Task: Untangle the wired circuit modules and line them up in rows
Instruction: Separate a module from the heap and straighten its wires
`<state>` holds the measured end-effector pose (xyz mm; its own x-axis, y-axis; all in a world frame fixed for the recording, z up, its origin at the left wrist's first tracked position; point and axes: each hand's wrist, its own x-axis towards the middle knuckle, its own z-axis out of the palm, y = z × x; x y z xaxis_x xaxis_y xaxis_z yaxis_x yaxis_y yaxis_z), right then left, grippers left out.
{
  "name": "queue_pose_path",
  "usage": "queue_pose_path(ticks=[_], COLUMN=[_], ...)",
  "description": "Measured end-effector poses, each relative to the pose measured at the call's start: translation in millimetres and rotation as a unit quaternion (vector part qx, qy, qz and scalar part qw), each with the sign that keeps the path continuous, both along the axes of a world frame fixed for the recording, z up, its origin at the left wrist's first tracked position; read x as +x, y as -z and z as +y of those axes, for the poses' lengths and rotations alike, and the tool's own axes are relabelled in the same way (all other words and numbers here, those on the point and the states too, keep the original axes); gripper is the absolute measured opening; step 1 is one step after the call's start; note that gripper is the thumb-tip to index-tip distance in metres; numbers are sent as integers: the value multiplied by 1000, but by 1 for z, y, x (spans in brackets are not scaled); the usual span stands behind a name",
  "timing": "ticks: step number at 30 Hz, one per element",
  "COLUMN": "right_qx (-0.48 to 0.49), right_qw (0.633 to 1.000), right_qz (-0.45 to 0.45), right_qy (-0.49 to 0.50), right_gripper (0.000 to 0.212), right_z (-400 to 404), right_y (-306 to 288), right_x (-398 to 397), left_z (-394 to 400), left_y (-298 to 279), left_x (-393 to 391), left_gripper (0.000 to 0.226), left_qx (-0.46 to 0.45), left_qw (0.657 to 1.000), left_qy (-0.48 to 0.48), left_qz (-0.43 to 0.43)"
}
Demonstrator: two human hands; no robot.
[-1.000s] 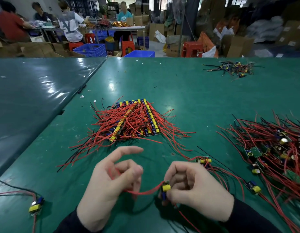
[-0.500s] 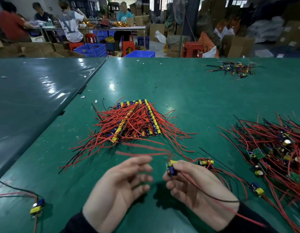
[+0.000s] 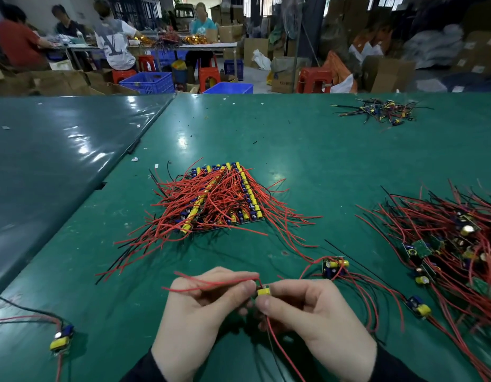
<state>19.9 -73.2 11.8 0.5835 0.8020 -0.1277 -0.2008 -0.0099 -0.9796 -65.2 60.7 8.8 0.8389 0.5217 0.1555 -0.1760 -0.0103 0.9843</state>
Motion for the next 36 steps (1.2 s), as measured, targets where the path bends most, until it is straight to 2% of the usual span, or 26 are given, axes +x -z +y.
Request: queue_pose_path(ticks=[6,10,14,16,25,29,32,36], right_qx=[-14,-25,-55,-45,-10,-19,-28,-41], right_qw=[994,981,927,903,876,872,867,857], right_qz=[-112,-190,-369,-426,-473,-482,-490,-497], right_qy=[-12,-25,-33,-33,-88,-81,-80,-132], right_gripper=[17,19,10,4,18,14,13,13], right_z=[-2,-4,-7,-7,-5,-6,-6,-5], right_y=[4,4,2,-1,0,2,-1,-2], right_x=[2,2,4,4,7,10,11,9], left_z=[-3,-2,0,-1,6,6,5,1], left_y=[-2,-1,-3,-3,-5,-3,-1,0], left_x=[0,1,0,0,-4,-3,-3,-3], left_gripper=[16,18,19,18,19,29,26,24], left_qx=[26,-63,-131,-168,-287,-257,-258,-238], left_qw=[1000,998,991,985,946,955,958,963], left_qy=[11,8,7,7,94,95,90,105], left_qz=[-6,11,27,36,119,109,90,69])
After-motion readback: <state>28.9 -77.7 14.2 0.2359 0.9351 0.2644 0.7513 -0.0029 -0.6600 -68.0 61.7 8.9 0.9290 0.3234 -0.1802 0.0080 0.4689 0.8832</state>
